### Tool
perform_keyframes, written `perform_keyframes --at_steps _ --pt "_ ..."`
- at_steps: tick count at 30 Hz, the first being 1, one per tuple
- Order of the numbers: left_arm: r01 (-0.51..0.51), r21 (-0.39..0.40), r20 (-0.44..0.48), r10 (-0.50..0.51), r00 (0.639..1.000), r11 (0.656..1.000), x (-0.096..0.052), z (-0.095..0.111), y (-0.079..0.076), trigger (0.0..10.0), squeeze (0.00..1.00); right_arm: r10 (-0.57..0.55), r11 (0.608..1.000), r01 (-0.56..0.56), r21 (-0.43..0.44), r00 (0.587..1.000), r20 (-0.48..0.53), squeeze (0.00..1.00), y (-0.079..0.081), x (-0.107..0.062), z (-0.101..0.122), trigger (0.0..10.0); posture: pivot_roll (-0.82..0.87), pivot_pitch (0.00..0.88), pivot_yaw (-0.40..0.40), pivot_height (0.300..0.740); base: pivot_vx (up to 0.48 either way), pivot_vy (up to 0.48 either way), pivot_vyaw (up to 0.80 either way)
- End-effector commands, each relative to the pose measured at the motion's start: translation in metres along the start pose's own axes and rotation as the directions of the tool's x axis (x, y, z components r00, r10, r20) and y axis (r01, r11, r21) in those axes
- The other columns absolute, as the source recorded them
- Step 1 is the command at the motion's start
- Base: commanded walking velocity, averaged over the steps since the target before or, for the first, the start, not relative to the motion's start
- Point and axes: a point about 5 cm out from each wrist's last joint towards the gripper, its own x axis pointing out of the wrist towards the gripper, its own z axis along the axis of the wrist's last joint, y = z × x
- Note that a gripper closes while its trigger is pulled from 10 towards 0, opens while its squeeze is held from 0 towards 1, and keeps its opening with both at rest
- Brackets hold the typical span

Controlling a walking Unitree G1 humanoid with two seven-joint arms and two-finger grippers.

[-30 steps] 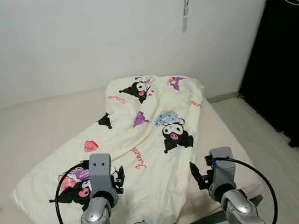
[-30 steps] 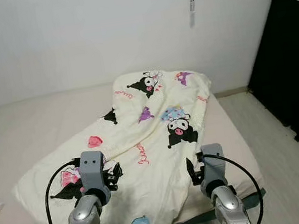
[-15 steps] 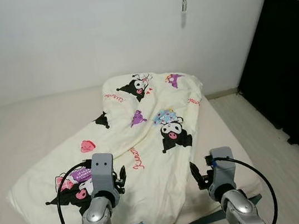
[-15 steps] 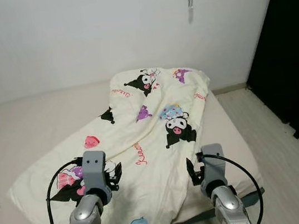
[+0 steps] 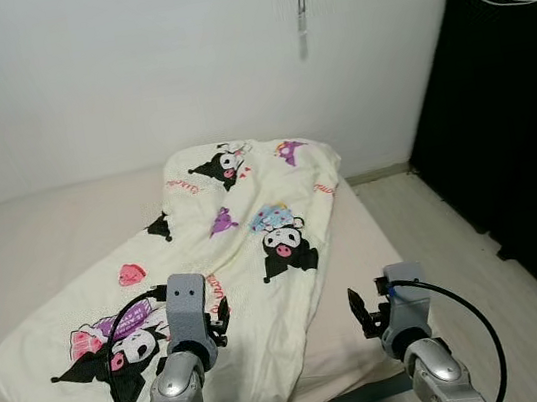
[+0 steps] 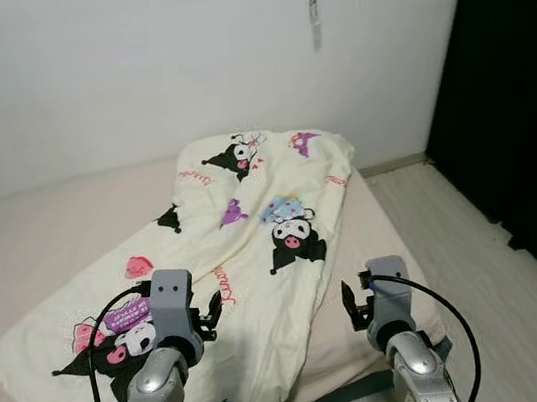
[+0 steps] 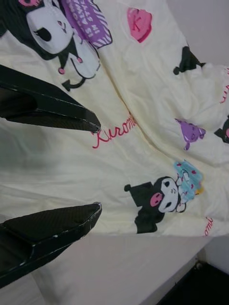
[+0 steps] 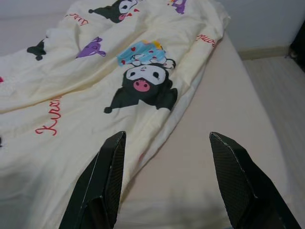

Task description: Clean up the room

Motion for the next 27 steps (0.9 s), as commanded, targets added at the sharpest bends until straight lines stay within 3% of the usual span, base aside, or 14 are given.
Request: perform_keyframes --at_steps 1,27 --pt "-0.020 0.007 -0.043 0.020 0.999 1.000 -0.0018 -0.0077 0.0054 10.0 0.00 0.010 1.000 -0.010 0.008 1.000 -0.020 0.00 0.0043 -0.0009 -0.0053 10.0 0.04 0.100 0.011 0.740 0.000 0.000 0.00" --pt "-0.024 0.040 -0.036 0.026 0.999 0.999 0.0002 -0.0068 0.0050 10.0 0.00 0.018 1.000 -0.019 -0.009 1.000 -0.022 0.00 0.0047 -0.0006 -0.0049 10.0 0.03 0.112 0.012 0.740 0.000 0.000 0.00"
